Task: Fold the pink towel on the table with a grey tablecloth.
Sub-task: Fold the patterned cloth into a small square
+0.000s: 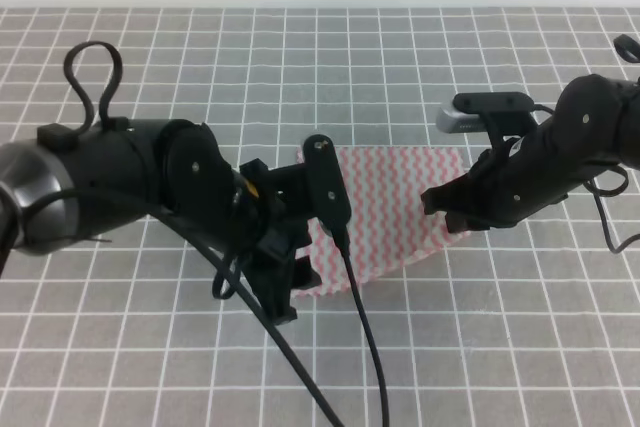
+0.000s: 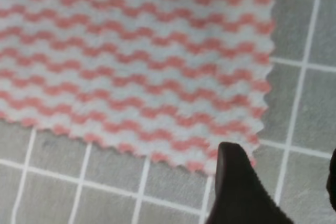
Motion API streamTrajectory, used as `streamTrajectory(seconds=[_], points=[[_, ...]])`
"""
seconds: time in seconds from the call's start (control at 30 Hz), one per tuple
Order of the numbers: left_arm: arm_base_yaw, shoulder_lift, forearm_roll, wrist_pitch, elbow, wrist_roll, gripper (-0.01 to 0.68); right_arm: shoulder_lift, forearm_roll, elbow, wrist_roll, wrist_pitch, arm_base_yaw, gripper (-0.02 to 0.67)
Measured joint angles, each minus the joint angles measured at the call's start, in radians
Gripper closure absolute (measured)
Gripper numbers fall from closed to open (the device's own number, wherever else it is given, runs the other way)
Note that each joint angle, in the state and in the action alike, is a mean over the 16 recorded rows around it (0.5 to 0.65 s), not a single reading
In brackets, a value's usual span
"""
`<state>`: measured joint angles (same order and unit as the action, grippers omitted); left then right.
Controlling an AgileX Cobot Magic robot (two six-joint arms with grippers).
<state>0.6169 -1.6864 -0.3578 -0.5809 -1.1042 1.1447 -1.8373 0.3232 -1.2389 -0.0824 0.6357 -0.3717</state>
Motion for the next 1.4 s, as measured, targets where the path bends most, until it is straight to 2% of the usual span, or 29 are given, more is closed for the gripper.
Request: streamTrajectory(seconds=[0.43, 1.4], points=[[0.037, -0.047, 0.047, 0.040, 0.003, -0.070, 0.332, 0.000, -0.015, -0.059, 0.001, 0.020, 0.000, 0.664], [0.042, -0.148, 0.085, 0.140, 0.002, -0.126, 0.337, -0.001, -0.034, -0.067, 0.003, 0.012, 0.000, 0.664]])
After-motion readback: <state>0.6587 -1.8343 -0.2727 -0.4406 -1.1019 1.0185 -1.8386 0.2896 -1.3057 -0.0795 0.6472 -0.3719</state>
